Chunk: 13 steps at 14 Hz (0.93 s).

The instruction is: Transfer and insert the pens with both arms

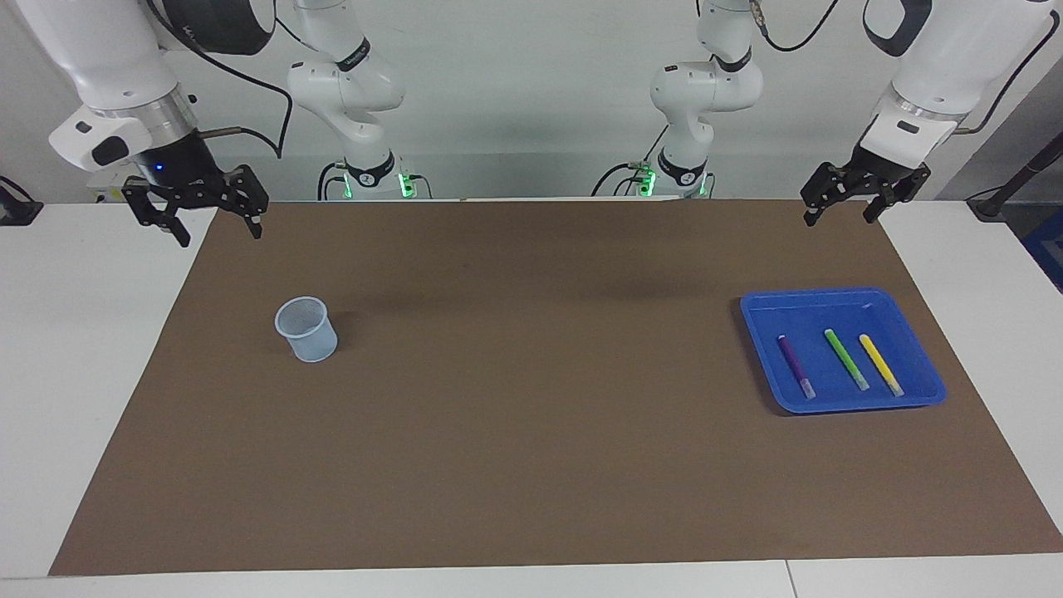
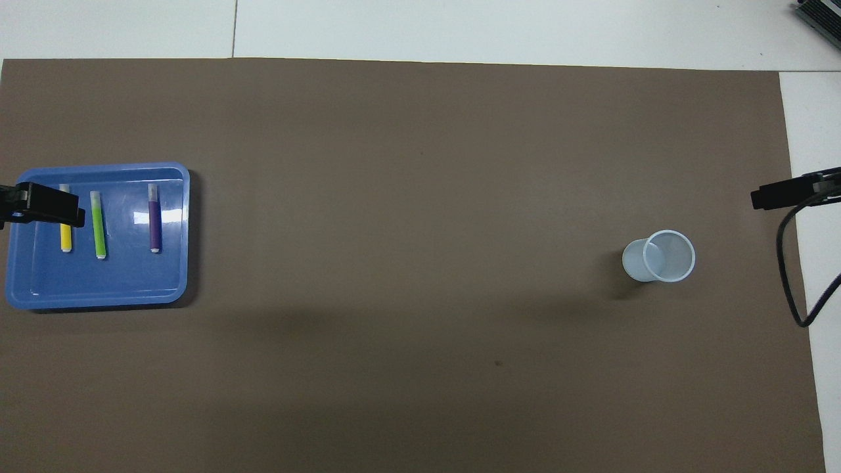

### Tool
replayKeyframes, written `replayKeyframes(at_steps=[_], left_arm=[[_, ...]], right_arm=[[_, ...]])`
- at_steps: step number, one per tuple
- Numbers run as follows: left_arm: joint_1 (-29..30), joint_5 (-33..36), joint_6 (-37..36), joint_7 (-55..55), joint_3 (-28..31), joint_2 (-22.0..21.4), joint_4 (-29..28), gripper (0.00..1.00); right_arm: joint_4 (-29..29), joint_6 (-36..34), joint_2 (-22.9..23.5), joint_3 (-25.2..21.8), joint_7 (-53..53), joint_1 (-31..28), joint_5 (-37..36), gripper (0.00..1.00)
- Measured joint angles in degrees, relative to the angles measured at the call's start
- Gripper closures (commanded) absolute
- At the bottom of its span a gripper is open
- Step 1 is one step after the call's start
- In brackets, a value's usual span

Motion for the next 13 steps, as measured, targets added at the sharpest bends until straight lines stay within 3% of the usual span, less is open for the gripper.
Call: replayKeyframes(at_steps=[13], left_arm=[[0.2, 0.0, 0.6, 1.4, 0.5, 0.1, -0.3, 0.00]], right_arm=[[0.0, 0.0, 0.0, 0.0, 0.0, 0.0, 0.0, 0.00]])
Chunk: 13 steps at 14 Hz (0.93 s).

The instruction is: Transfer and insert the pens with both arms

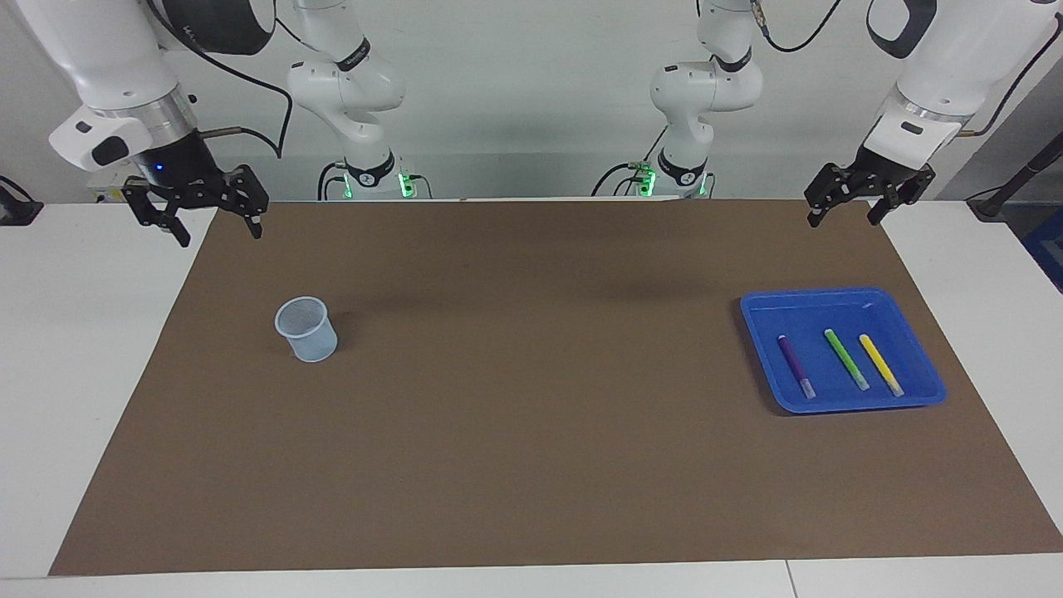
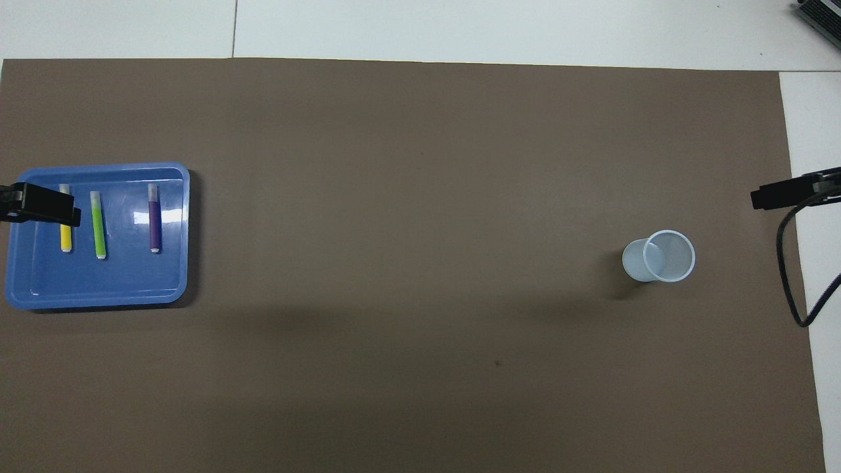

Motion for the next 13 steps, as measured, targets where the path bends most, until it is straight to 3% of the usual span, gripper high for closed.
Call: replayKeyframes(at_steps=[13], left_arm=[[0.0, 0.0, 0.8, 0.0, 0.2, 0.0, -0.4, 0.00]], right_arm=[[0.0, 0.0, 0.0, 0.0, 0.0, 0.0, 0.0, 0.00]])
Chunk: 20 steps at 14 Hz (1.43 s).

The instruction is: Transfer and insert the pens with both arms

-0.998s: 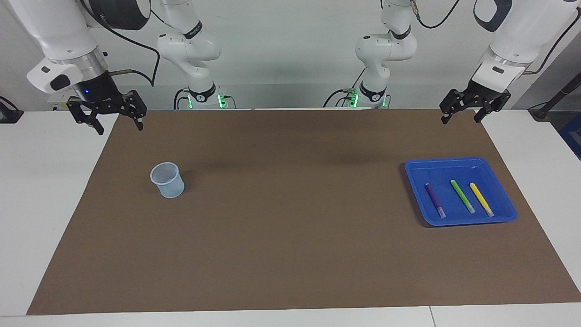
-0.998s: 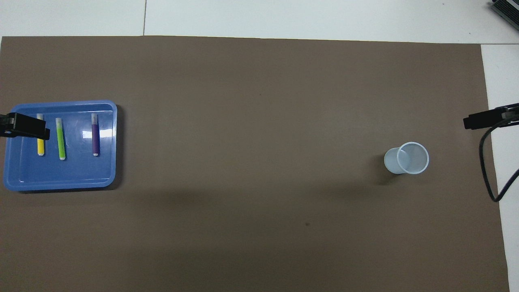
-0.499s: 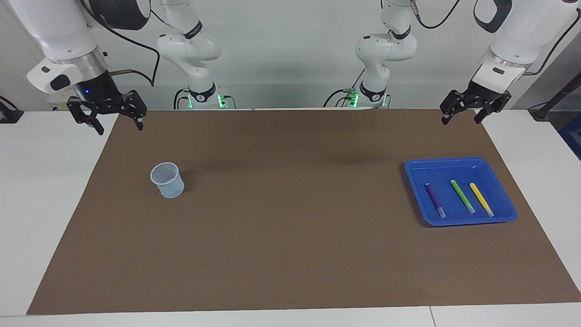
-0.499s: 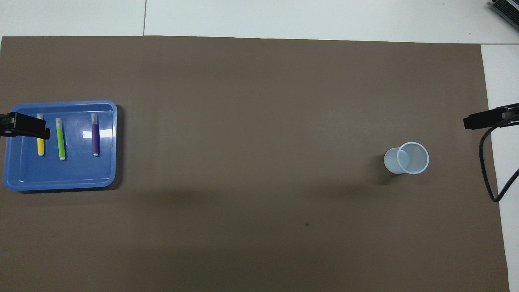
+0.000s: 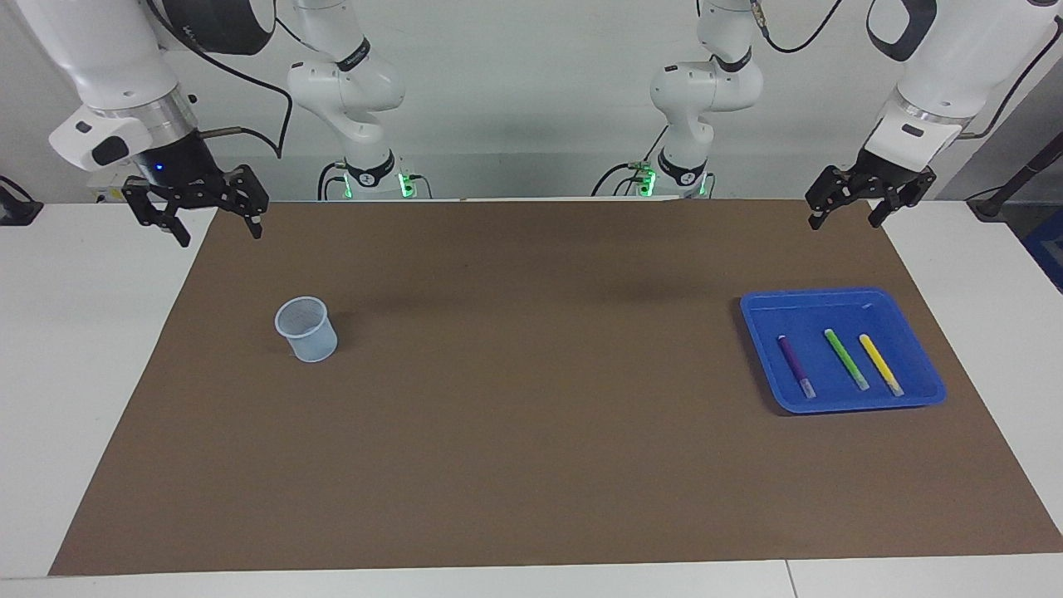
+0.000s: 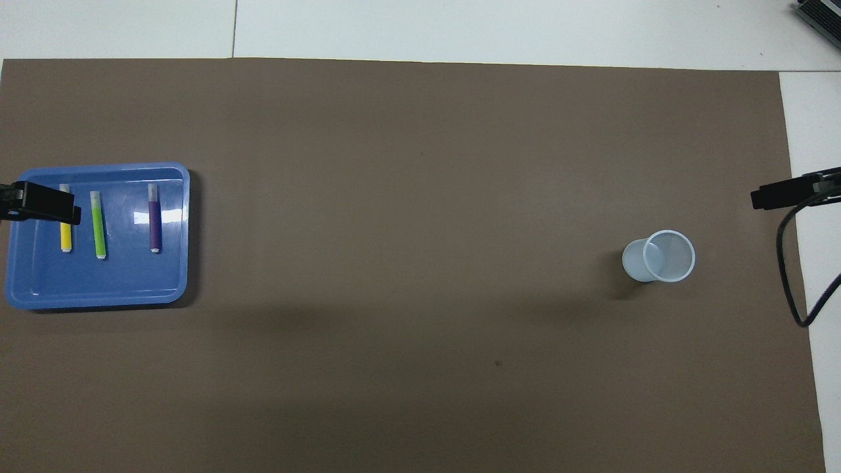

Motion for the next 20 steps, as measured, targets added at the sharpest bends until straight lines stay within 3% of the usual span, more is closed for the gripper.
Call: replayKeyframes(at_steps=[8, 20], left_arm=[[1.8, 0.0, 4.4, 2.1, 0.1, -0.4, -3.5, 0.00], [2.5, 0.0, 4.6, 2.2, 0.1, -1.4, -4.4, 0.00]], right_arm=[[0.0, 0.0, 0.0, 0.0, 0.0, 0.0, 0.0, 0.00], [0.0, 0.0, 0.0, 0.0, 0.0, 0.0, 0.0, 0.00]])
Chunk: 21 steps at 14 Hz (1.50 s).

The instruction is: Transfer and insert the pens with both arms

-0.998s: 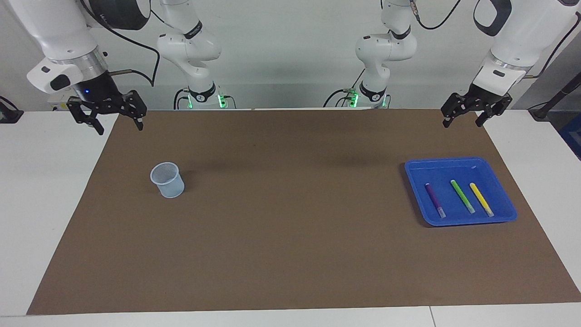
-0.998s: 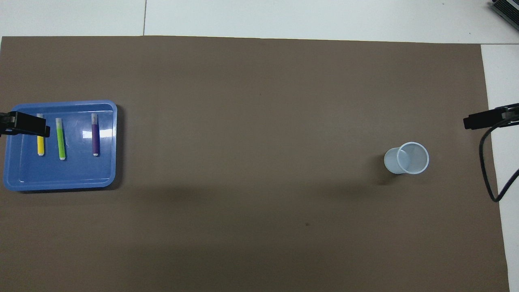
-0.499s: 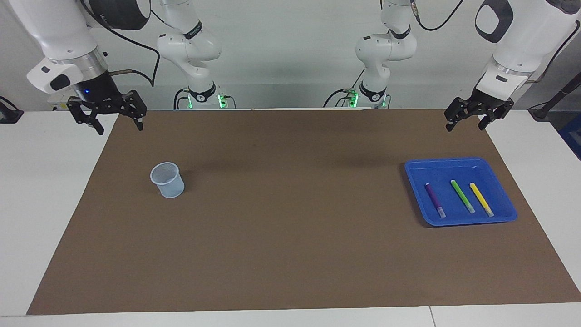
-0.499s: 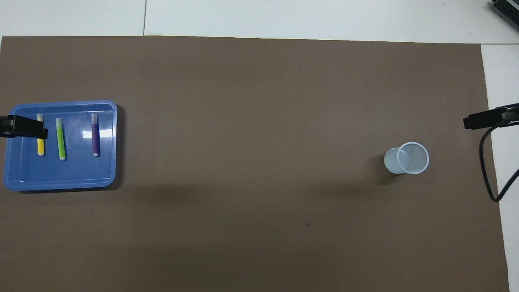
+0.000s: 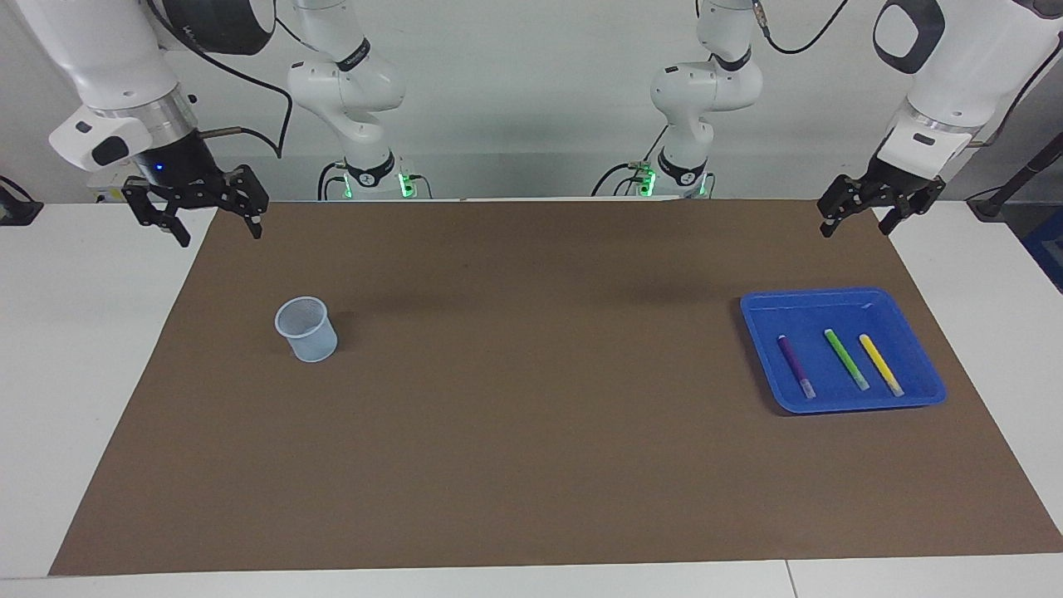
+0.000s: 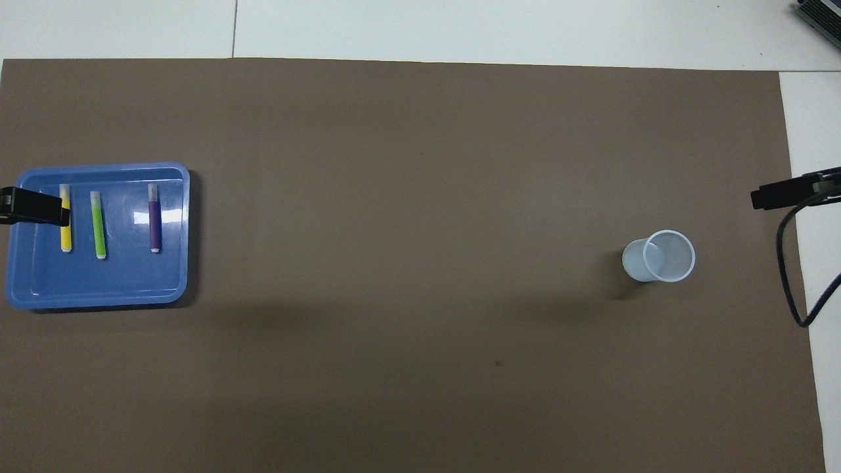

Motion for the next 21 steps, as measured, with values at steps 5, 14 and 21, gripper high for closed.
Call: replayKeyframes(at_steps=[5, 14, 21], left_arm=[[0.0, 0.0, 0.0, 0.0, -0.1, 0.0, 0.0, 0.00], [0.0, 0.0, 0.0, 0.0, -0.5, -0.9, 0.0, 0.00], [0.0, 0.0, 0.0, 0.0, -0.5, -0.9, 0.0, 0.00]], right_arm=[[0.0, 0.0, 0.0, 0.0, 0.0, 0.0, 0.0, 0.00], [0.0, 0.0, 0.0, 0.0, 0.0, 0.0, 0.0, 0.00], [0.0, 0.0, 0.0, 0.0, 0.0, 0.0, 0.0, 0.00]])
